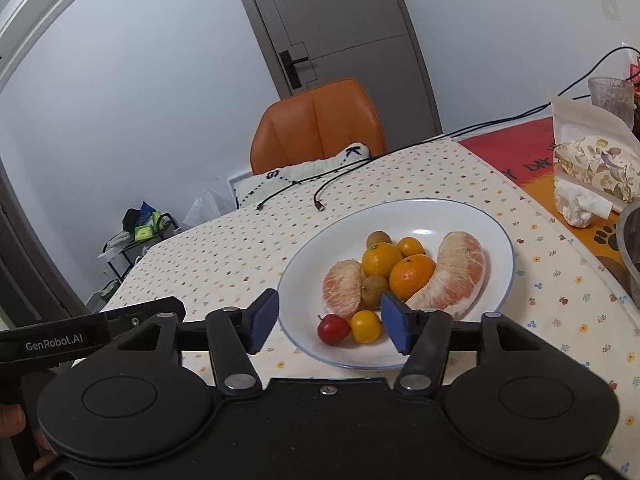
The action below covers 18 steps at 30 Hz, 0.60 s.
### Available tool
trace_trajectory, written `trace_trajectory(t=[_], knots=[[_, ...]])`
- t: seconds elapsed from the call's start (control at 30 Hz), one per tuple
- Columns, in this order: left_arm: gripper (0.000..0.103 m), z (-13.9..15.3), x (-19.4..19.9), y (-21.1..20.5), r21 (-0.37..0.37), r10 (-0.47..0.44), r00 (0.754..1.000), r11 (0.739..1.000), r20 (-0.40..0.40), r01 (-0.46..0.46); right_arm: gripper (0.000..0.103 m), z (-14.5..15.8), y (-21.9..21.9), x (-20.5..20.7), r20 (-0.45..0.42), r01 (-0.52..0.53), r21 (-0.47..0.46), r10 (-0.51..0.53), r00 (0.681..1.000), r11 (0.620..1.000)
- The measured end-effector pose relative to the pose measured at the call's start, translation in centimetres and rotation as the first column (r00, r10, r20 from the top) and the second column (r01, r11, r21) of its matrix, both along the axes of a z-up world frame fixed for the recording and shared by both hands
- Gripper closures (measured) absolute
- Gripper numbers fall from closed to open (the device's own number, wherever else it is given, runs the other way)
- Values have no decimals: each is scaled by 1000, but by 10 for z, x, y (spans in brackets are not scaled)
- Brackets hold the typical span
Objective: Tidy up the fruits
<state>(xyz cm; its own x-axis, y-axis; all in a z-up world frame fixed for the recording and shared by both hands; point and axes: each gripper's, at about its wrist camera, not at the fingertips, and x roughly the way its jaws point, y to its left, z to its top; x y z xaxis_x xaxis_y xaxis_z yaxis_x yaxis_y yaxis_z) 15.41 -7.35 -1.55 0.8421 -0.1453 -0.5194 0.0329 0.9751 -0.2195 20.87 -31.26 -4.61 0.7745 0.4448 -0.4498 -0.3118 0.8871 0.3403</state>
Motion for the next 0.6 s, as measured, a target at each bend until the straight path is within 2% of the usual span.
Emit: trace_trajectory(t=[0.1, 0.27, 0.43, 0.6], knots=[[21, 3, -9, 5, 8, 23, 1000, 1000, 1, -23, 41, 3, 3, -6, 8, -14, 1, 14, 1000, 1000], [21, 9, -26, 11, 36, 64, 998, 997, 16, -65, 27, 10, 8, -18, 29, -32, -3, 32, 999, 999], [14, 12, -38, 15, 42, 77, 997, 996, 27, -78, 10, 16, 8, -32, 50, -22, -12, 23, 999, 1000], [9, 15, -48, 16, 61, 99, 994, 993, 36, -101, 5, 20, 8, -43, 62, -12, -34, 14, 998, 999]])
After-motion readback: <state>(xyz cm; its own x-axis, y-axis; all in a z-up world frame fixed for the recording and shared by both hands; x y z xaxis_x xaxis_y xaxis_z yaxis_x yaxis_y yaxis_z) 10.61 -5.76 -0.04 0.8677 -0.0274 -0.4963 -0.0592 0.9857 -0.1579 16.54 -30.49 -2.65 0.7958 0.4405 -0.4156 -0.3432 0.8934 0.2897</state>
